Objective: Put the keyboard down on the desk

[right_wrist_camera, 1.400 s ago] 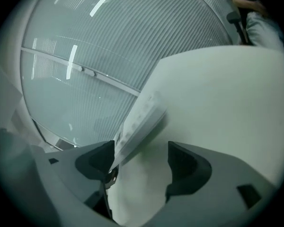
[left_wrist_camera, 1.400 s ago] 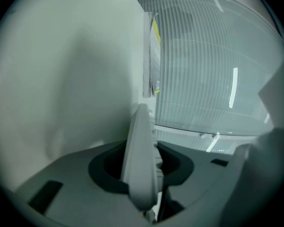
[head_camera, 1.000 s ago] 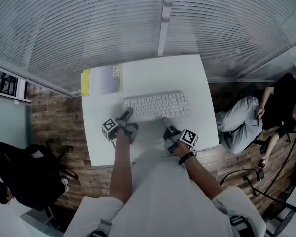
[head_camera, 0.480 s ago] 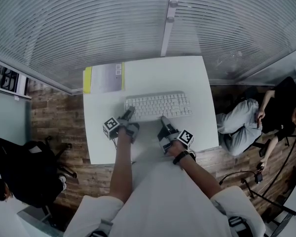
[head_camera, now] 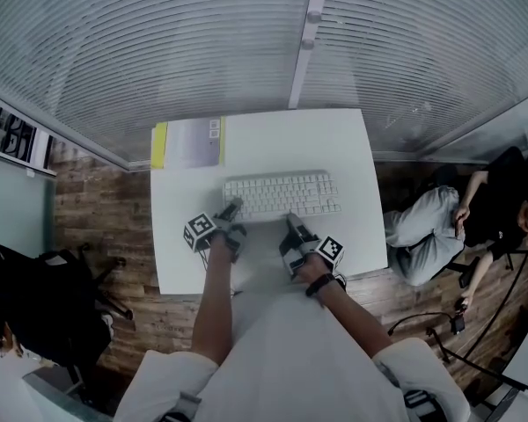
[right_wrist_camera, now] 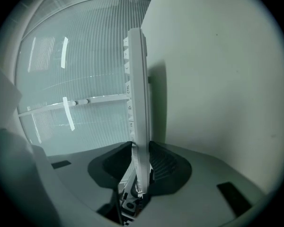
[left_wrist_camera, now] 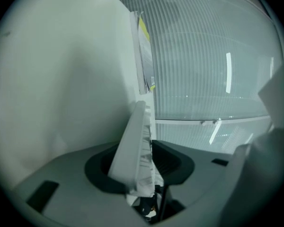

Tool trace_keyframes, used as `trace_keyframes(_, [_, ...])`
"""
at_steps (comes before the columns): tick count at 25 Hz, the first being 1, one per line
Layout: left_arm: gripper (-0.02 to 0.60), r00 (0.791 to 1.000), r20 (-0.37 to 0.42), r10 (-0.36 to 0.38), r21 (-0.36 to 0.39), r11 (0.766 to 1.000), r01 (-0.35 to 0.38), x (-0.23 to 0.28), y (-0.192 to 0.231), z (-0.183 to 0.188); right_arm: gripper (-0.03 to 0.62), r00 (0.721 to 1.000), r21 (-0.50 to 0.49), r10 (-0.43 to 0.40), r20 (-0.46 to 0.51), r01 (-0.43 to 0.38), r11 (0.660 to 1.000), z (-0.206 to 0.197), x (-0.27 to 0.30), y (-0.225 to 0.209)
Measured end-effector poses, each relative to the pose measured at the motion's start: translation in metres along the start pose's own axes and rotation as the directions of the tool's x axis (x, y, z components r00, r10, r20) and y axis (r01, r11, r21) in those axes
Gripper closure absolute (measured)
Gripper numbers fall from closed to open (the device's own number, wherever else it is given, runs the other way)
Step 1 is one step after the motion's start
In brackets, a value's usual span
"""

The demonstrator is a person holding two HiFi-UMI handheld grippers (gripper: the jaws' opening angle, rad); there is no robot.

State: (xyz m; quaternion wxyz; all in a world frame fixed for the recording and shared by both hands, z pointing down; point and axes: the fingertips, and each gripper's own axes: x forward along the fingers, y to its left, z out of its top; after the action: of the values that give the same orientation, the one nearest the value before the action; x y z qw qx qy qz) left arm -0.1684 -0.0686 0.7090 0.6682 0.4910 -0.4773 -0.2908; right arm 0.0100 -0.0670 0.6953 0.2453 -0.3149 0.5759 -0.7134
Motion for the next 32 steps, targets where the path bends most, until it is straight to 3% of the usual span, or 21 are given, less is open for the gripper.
trace_keyframes(5, [0.409, 0.997, -0.044, 0.068, 0.15, 0.987, -0.061, -0.015, 0.001, -0.005, 0.484, 1.0, 0.017, -0.02, 0.006, 0.02, 1.0, 0.001, 0.003, -0.002])
trace_keyframes(9, [0.39, 0.986, -0.058, 0.154, 0.284, 0.95, -0.131, -0.035, 0.005, -0.006, 0.484, 0.999, -0.005, -0.031, 0.013, 0.031, 1.0, 0.0, 0.005, 0.0])
trace_keyframes(13, [0.383, 0.981, -0.004, 0.192, 0.361, 0.915, -0.178, -0.053, 0.009, 0.0, 0.48, 0.997, 0.017, -0.07, 0.032, 0.069, 0.997, -0.001, 0.005, -0.005])
trace_keyframes(18, [0.359, 0.992, 0.004, 0.125, 0.434, 0.893, -0.114, -0.06, -0.007, -0.002, 0.439, 0.992, 0.019, -0.112, 0.049, 0.112, 0.994, 0.004, 0.008, -0.016])
trace_keyframes(24, [0.356, 0.99, -0.049, 0.131, 0.546, 0.834, -0.083, -0.062, -0.022, -0.015, 0.428, 0.98, 0.016, -0.196, 0.034, 0.195, 0.981, 0.005, 0.007, -0.03])
trace_keyframes(28, [0.356, 0.987, -0.064, 0.148, 0.58, 0.81, -0.084, -0.056, -0.027, -0.021, 0.393, 0.956, -0.13, -0.287, -0.058, 0.278, 0.952, 0.0, 0.008, -0.031])
trace_keyframes(30, [0.356, 0.986, -0.072, 0.153, 0.592, 0.802, -0.081, -0.055, -0.029, -0.022, 0.379, 0.932, -0.245, -0.347, -0.109, 0.313, 0.918, -0.006, 0.004, -0.032])
trace_keyframes(32, [0.356, 0.983, -0.075, 0.168, 0.623, 0.778, -0.086, -0.056, -0.03, -0.023, 0.379, 0.907, -0.381, -0.399, -0.134, 0.325, 0.866, -0.009, -0.004, -0.03])
